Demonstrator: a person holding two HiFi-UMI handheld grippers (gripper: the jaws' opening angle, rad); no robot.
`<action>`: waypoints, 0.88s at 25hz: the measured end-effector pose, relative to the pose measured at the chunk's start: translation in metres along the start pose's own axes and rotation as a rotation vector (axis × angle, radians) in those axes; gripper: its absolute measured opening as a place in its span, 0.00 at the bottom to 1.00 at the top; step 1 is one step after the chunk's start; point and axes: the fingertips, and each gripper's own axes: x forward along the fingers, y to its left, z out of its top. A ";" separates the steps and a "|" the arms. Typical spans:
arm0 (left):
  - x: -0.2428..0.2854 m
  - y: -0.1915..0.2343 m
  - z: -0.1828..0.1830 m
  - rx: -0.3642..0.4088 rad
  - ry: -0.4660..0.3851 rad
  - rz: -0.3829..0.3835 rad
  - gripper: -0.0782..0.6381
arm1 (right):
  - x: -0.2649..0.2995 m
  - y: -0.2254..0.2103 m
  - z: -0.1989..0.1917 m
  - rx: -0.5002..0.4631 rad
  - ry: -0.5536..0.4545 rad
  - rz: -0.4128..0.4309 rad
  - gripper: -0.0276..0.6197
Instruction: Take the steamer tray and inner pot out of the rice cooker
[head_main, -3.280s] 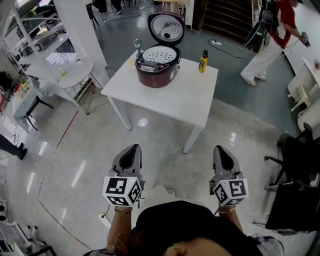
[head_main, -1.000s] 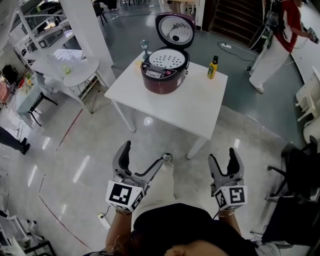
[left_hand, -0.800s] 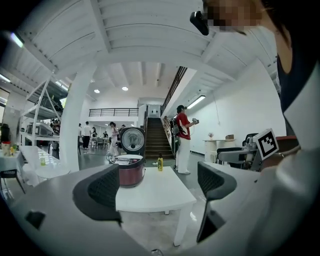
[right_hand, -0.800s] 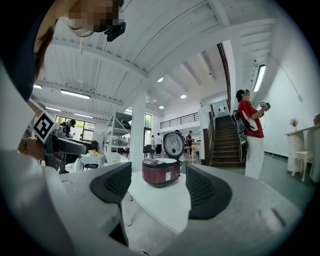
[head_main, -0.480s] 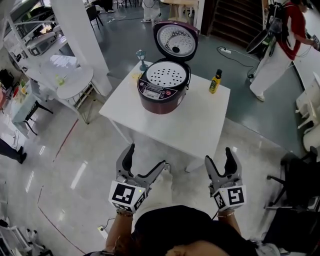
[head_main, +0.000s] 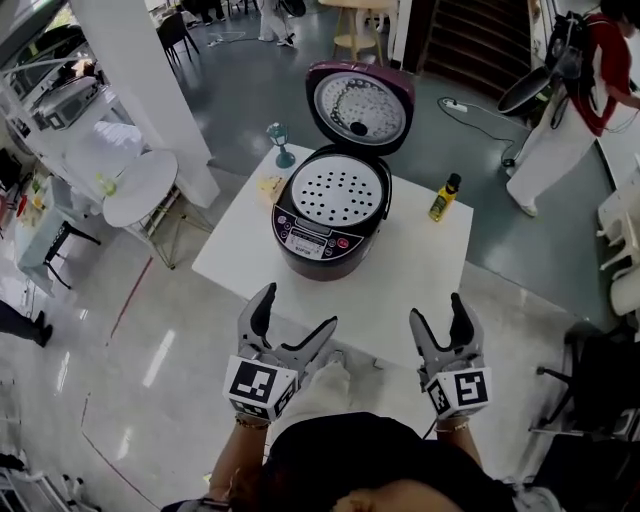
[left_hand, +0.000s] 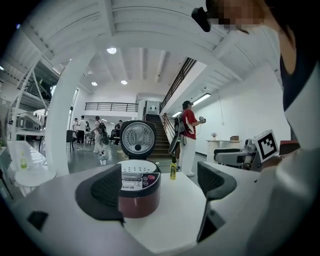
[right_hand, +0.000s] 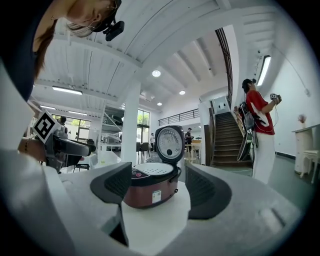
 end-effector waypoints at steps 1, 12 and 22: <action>0.010 0.006 0.006 0.000 0.001 -0.007 0.76 | 0.013 -0.004 0.002 -0.002 0.003 -0.005 0.56; 0.089 0.085 0.017 -0.019 0.032 0.004 0.76 | 0.121 -0.038 0.006 -0.002 0.036 -0.057 0.56; 0.133 0.134 0.019 -0.032 0.068 0.021 0.76 | 0.172 -0.053 -0.001 -0.005 0.083 -0.087 0.56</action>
